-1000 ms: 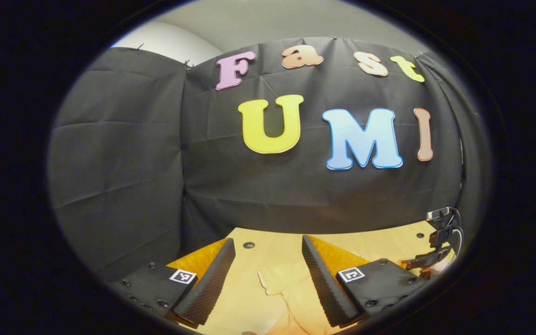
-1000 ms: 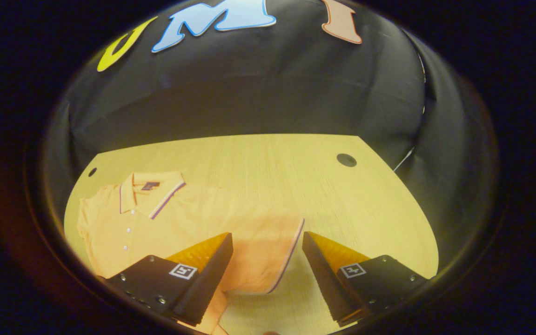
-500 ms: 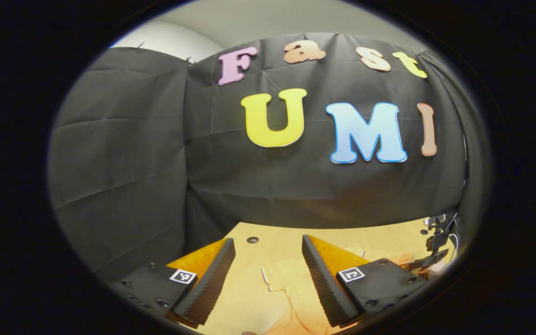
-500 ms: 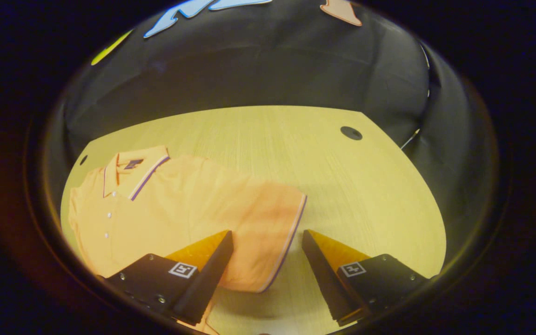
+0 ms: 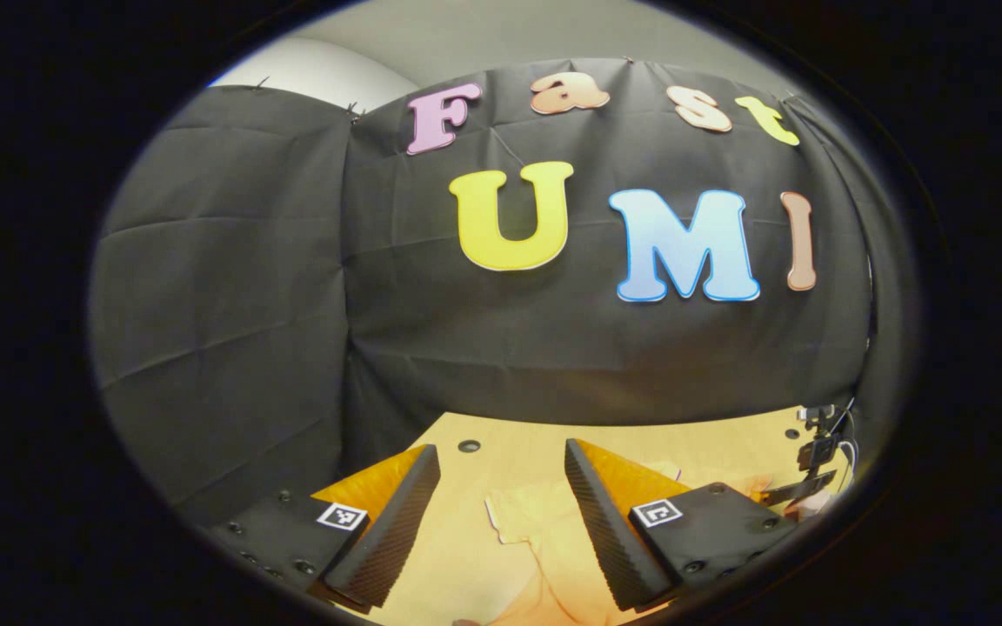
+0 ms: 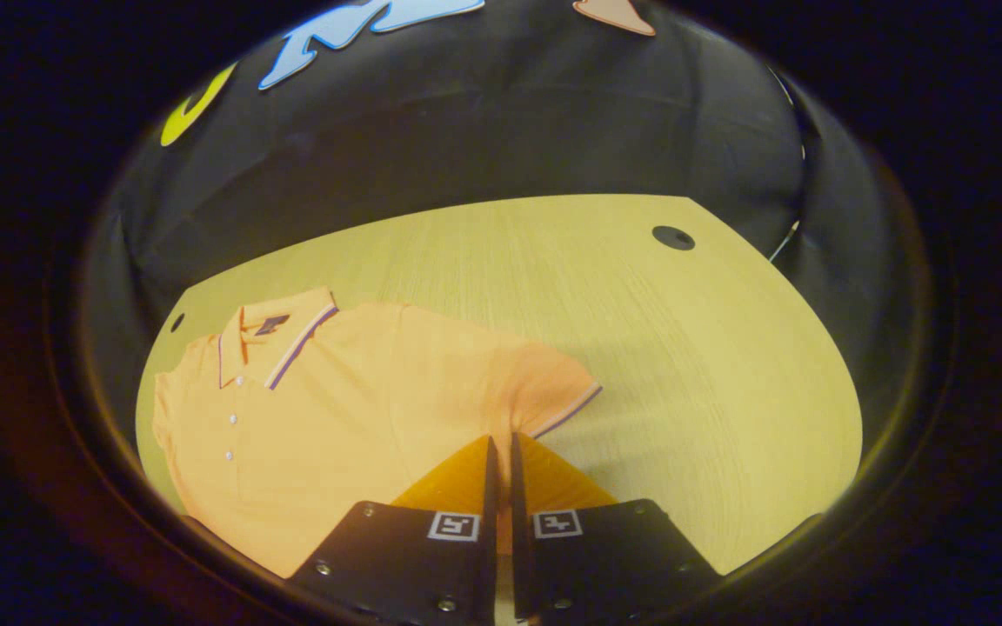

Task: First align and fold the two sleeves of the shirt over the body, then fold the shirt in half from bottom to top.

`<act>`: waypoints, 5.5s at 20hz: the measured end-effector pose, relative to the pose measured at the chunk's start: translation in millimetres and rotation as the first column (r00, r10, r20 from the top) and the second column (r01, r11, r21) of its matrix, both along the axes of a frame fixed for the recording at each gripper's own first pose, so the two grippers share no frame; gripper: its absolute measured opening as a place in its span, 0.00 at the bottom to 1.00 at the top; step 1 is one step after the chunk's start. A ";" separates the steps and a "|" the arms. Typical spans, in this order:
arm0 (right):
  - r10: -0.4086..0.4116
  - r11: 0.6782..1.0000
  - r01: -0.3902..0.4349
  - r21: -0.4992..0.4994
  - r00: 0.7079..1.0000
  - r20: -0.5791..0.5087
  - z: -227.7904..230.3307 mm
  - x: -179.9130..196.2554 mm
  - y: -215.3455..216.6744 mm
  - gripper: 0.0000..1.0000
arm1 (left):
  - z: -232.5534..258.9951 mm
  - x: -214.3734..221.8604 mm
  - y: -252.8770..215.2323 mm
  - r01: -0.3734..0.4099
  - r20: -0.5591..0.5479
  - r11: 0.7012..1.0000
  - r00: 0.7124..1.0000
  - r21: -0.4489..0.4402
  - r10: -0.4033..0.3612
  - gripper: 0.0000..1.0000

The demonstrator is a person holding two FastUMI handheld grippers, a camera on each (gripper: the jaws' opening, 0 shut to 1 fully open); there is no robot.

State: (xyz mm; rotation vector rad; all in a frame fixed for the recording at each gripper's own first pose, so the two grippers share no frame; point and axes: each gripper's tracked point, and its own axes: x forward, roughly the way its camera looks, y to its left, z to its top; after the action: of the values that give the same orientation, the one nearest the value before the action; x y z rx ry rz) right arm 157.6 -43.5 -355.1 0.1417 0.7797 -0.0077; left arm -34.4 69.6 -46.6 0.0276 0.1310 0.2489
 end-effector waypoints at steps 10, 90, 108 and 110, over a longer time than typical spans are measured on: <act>0.171 0.976 -0.149 -0.160 0.976 0.136 63.1 18.5 64.2 0.08 | 0.8 -8.0 15.6 -0.021 0.003 1.000 1.000 0.005 0.021 0.95; -0.119 0.992 0.127 -0.018 0.964 0.240 187.3 -180.1 -6.2 0.43 | -266.8 210.4 -52.3 0.383 -0.387 0.922 0.860 0.060 -0.332 0.11; -0.254 0.966 0.257 0.017 0.943 0.216 172.8 -217.6 -57.4 0.42 | -324.8 201.4 -160.8 0.540 -0.519 0.841 0.711 -0.028 -0.474 0.39; -0.251 0.967 0.252 0.025 0.944 0.213 171.7 -218.0 -57.2 0.44 | -318.7 199.2 -160.6 0.530 -0.508 0.847 0.719 -0.039 -0.474 0.57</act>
State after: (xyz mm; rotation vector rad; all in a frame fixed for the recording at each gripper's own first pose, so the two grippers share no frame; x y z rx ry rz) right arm -60.4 -100.7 -183.4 0.2352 0.5410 -0.2327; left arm 164.7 -91.0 -365.3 0.2386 0.6258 -0.3144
